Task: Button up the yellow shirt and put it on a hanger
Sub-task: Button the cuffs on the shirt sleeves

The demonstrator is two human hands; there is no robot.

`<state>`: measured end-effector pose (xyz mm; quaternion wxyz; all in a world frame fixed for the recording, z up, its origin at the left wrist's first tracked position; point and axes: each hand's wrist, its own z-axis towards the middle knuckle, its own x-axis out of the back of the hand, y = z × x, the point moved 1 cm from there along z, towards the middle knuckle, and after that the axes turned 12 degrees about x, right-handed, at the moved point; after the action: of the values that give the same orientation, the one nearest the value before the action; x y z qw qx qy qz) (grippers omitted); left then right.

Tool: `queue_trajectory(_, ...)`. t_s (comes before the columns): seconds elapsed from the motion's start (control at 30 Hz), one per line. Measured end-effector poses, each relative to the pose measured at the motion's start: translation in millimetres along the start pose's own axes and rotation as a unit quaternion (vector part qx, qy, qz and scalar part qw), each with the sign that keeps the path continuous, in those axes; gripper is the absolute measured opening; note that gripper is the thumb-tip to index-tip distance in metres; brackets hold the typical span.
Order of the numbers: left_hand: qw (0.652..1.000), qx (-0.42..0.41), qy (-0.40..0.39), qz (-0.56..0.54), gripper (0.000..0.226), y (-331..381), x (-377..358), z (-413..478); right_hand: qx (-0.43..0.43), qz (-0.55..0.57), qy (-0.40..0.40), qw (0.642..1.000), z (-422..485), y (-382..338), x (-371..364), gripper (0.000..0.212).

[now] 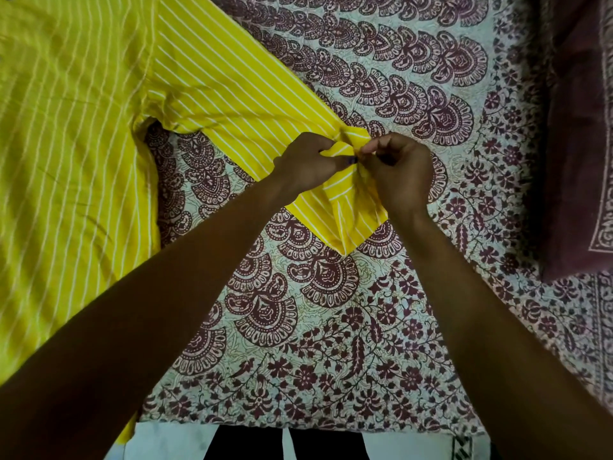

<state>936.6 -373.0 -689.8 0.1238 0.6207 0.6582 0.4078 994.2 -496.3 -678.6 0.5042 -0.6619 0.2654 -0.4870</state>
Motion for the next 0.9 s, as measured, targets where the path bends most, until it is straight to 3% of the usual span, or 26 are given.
queue_trajectory(0.1,1.000,-0.005,0.005,-0.008,0.062,1,0,0,0.046,-0.047,-0.007,0.998,-8,-4,-3,0.022)
queue_trajectory(0.2,1.000,-0.008,-0.002,-0.010,0.043,-2,1,0,0.064,-0.050,0.004,0.997,-13,-7,-1,0.023)
queue_trajectory(0.4,1.000,-0.003,-0.009,0.005,0.034,-1,4,1,0.051,-0.013,-0.053,0.997,-10,-7,4,0.036)
queue_trajectory(0.53,0.999,-0.027,0.002,0.040,0.057,3,6,2,0.011,0.046,-0.053,0.998,1,-1,8,0.037)
queue_trajectory(0.77,0.998,-0.054,0.022,-0.022,0.048,-6,8,-4,0.056,0.010,-0.134,0.989,13,-13,3,0.043)
queue_trajectory(0.9,0.999,-0.036,0.033,0.000,0.049,-5,10,-2,0.115,-0.056,-0.117,0.985,10,-14,2,0.036)
